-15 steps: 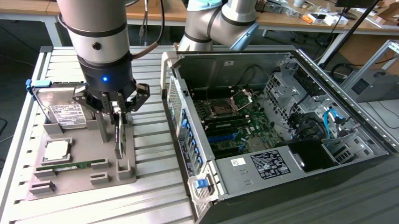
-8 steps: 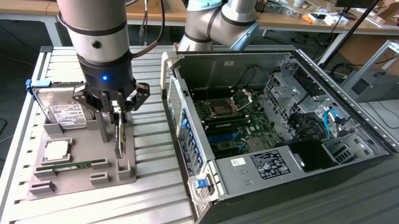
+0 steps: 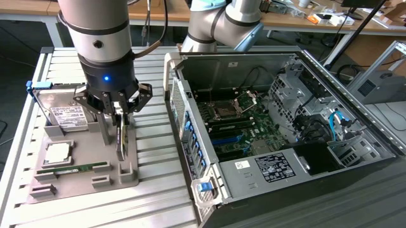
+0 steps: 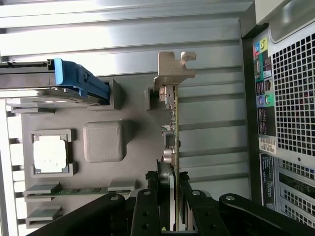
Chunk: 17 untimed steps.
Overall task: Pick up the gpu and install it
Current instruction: 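Pick up the gpu and move the gpu toward the slot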
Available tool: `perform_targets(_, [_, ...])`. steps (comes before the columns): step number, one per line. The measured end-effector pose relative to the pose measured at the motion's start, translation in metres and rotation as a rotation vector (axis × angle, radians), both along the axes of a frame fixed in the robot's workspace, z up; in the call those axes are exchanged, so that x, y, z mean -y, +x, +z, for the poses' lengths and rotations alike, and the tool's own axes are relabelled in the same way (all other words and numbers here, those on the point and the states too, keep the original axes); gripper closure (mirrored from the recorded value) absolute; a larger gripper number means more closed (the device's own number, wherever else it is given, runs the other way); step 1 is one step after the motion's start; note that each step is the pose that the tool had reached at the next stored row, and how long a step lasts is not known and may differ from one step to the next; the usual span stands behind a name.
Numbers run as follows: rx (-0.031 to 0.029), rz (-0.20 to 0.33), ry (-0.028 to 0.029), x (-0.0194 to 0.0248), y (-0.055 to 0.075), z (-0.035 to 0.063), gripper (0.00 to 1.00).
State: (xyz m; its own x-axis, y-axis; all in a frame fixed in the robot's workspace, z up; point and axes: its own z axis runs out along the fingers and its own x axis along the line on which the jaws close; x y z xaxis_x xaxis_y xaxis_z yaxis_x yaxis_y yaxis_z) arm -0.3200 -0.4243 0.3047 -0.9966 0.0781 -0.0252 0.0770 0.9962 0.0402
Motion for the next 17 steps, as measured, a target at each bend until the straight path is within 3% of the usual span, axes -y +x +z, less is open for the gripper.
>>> perform_targets(17, [0.0001,0.000,0.0012,0.0000,0.0000,0.0034,0.73])
